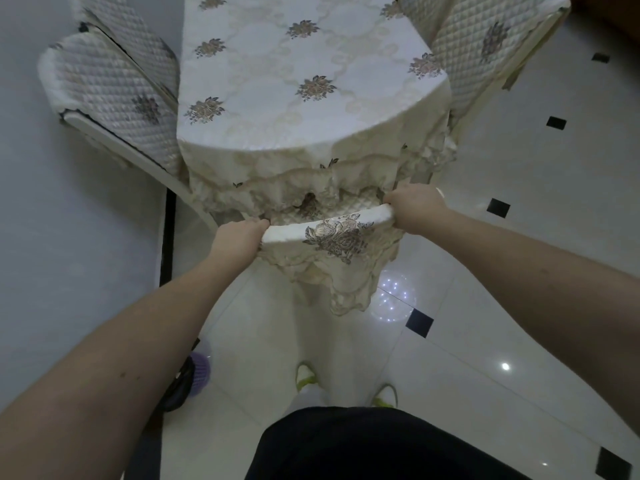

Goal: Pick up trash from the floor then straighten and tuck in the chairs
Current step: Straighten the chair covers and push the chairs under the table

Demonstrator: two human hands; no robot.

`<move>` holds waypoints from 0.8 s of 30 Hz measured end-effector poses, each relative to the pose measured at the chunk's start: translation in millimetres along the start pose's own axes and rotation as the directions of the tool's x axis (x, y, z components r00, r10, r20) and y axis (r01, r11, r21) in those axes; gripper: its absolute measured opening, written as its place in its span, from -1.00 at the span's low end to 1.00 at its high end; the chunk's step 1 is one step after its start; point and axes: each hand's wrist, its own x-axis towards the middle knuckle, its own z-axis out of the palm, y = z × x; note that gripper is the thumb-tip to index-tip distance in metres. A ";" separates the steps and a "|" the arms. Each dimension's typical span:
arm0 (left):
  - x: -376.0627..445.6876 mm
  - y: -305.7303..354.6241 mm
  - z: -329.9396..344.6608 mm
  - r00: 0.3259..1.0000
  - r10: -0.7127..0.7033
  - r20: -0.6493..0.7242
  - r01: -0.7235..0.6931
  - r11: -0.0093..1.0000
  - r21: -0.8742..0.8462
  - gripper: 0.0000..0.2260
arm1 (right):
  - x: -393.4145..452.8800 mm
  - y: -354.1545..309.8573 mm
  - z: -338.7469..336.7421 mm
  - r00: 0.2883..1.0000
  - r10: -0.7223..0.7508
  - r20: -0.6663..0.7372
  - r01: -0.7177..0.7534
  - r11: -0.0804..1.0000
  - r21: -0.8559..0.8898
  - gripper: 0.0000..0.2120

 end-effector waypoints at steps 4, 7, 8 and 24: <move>2.1 0.5 2.6 1.000 0.004 0.024 -0.004 1.000 0.011 -0.85 | -5.2 0.6 2.7 0.999 0.015 -0.028 -0.014 0.999 0.051 -0.79; 1.9 0.1 5.2 0.999 -0.010 0.033 0.010 1.000 0.007 -0.85 | -7.4 0.3 5.9 0.997 -0.005 -0.078 0.010 0.998 0.057 -0.79; 1.8 0.4 5.1 0.999 -0.017 0.042 0.017 1.000 0.007 -0.84 | -7.8 0.6 7.1 0.996 -0.009 -0.093 0.015 0.998 0.063 -0.79; -9.6 14.4 14.0 0.983 -0.134 -0.124 0.112 0.978 -0.173 -0.82 | -11.8 -1.6 40.3 0.962 0.074 -0.262 0.037 0.918 0.394 -0.54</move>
